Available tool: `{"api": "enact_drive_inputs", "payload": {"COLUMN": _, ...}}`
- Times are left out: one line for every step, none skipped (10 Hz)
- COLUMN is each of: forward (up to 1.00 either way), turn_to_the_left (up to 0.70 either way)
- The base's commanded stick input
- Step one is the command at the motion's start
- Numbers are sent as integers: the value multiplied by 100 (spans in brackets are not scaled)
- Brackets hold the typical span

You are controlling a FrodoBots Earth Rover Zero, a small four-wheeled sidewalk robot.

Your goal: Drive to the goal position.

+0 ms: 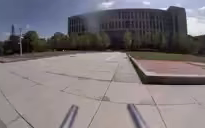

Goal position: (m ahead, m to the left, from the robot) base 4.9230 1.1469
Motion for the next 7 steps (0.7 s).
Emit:
{"api": "enact_drive_inputs", "payload": {"forward": 70, "turn_to_the_left": -35}}
{"api": "enact_drive_inputs", "payload": {"forward": 70, "turn_to_the_left": -35}}
{"api": "enact_drive_inputs", "payload": {"forward": 70, "turn_to_the_left": -35}}
{"api": "enact_drive_inputs", "payload": {"forward": 70, "turn_to_the_left": -35}}
{"api": "enact_drive_inputs", "payload": {"forward": 70, "turn_to_the_left": -26}}
{"api": "enact_drive_inputs", "payload": {"forward": 70, "turn_to_the_left": -3}}
{"api": "enact_drive_inputs", "payload": {"forward": 70, "turn_to_the_left": 0}}
